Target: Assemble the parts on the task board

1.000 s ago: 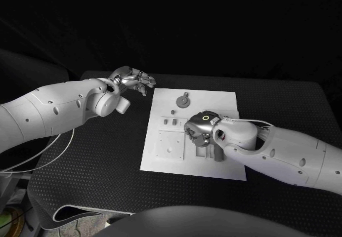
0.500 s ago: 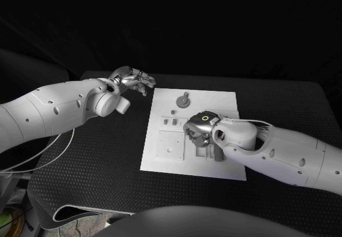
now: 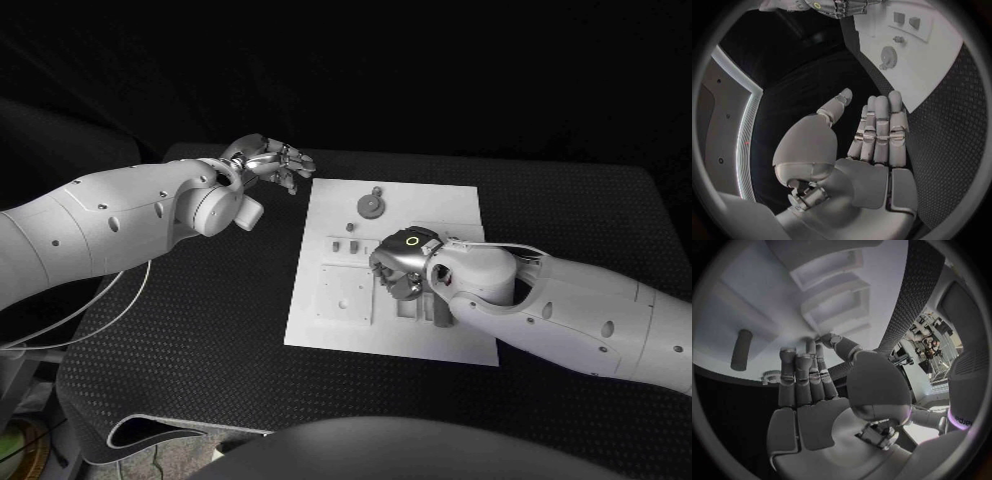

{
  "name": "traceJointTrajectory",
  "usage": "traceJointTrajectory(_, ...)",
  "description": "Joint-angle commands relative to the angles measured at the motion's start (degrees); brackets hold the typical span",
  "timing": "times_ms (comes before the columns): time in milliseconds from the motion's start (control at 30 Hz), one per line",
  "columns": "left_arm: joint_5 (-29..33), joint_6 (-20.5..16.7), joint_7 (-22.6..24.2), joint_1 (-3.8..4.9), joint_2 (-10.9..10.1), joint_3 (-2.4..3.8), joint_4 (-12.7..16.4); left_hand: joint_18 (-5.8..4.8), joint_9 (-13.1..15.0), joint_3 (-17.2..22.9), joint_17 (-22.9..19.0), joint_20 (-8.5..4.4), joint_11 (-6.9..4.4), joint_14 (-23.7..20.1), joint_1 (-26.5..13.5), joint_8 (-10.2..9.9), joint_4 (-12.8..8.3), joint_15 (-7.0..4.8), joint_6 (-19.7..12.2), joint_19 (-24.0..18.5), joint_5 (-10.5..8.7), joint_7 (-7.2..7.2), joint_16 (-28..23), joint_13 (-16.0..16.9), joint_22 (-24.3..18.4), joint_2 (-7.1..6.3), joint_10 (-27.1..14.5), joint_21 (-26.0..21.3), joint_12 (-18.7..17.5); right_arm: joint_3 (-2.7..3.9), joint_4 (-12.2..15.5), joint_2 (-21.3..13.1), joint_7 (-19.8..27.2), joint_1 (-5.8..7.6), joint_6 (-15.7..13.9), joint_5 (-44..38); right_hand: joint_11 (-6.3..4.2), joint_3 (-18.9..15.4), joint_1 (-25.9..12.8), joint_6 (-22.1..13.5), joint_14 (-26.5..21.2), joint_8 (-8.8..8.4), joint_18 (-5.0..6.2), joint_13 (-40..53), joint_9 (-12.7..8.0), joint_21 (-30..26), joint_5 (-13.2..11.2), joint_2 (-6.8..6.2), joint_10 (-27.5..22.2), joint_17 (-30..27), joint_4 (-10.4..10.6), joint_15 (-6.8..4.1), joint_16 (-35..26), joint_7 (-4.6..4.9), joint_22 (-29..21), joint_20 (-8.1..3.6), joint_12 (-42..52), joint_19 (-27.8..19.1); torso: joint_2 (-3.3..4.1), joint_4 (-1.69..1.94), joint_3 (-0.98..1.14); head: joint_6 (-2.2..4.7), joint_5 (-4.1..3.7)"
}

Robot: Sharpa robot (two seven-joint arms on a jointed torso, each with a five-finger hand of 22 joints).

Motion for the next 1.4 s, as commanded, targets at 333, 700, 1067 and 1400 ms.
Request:
traceJointTrajectory(333, -0.07, 0.66, 0.29, 0.06, 0.13, 0.03, 0.07, 1.59, -0.09, -0.25, 0.08, 0.05, 0.14, 0.51, -0.05, -0.09, -0.02, -0.02, -0.07, 0.34, 0.02, 0.34, -0.2, 0.07, 0.06, 0.41, -0.4, -0.22, -0.22, -0.39, -0.17, 0.21, 0.38, -0.38, 2.18, 0.41, 0.08, -0.38, -0.92, 0.42, 0.19, 0.26, 2.63, 0.48, -0.14, -0.36, -0.2, -0.58, 0.49, -0.18, 0.64, -0.4, 0.37, 0.12, 0.8, -0.01, 0.58, 0.2, 0.01, -0.05, 0.02, 0.01, 0.02)
traceJointTrajectory(700, -0.11, 0.67, 0.19, 0.06, 0.12, 0.03, 0.04, 1.6, -0.09, -0.24, 0.09, 0.04, 0.14, 0.51, 0.0, -0.08, -0.04, -0.02, -0.08, 0.35, 0.0, 0.34, -0.22, 0.09, 0.07, 0.41, -0.41, -0.24, -0.22, -0.4, -0.08, 0.1, 0.26, -0.38, 2.7, 1.32, 0.27, -0.89, -3.51, -0.85, 0.17, -0.39, 2.63, 0.95, -0.69, -0.61, -0.21, -3.88, -0.27, -0.39, 2.82, -0.24, 0.33, 1.12, 0.7, -0.09, 0.57, 0.36, -0.01, -0.03, 0.01, 0.01, 0.08)
traceJointTrajectory(1067, -0.14, 0.67, 0.18, 0.06, 0.25, 0.03, 0.0, 1.6, -0.08, -0.23, 0.1, 0.05, 0.14, 0.51, 0.04, -0.06, -0.05, -0.02, -0.06, 0.36, -0.02, 0.33, -0.23, 0.1, 0.08, 0.42, -0.41, -0.25, -0.22, -0.46, -0.61, 1.07, -0.51, -0.38, 1.17, 0.96, -0.59, -0.68, -3.21, 0.72, 0.83, 0.66, 2.63, 2.41, -0.46, -0.36, -0.24, -2.94, 2.14, -0.54, 3.34, -1.06, 0.55, 1.54, 0.81, -0.57, 2.44, 1.07, 0.0, -0.02, 0.03, 0.01, 0.03)
traceJointTrajectory(1400, -0.14, 0.74, 0.14, 0.06, 0.29, 0.03, -0.03, 1.6, -0.07, -0.24, 0.11, 0.06, 0.14, 0.52, 0.04, -0.03, -0.03, -0.02, -0.03, 0.36, -0.03, 0.33, -0.24, 0.12, 0.09, 0.43, -0.42, -0.27, -0.22, -0.85, -1.55, 1.99, -0.88, -0.39, 0.6, 0.48, -1.31, -0.71, -2.99, 2.2, 1.33, 1.51, 2.63, 4.2, -0.21, -0.32, -0.21, -1.6, 3.14, -0.75, 2.8, -1.73, 0.43, 1.27, 0.84, -0.79, 3.85, 1.37, 0.0, -0.04, 0.02, 0.01, 0.02)
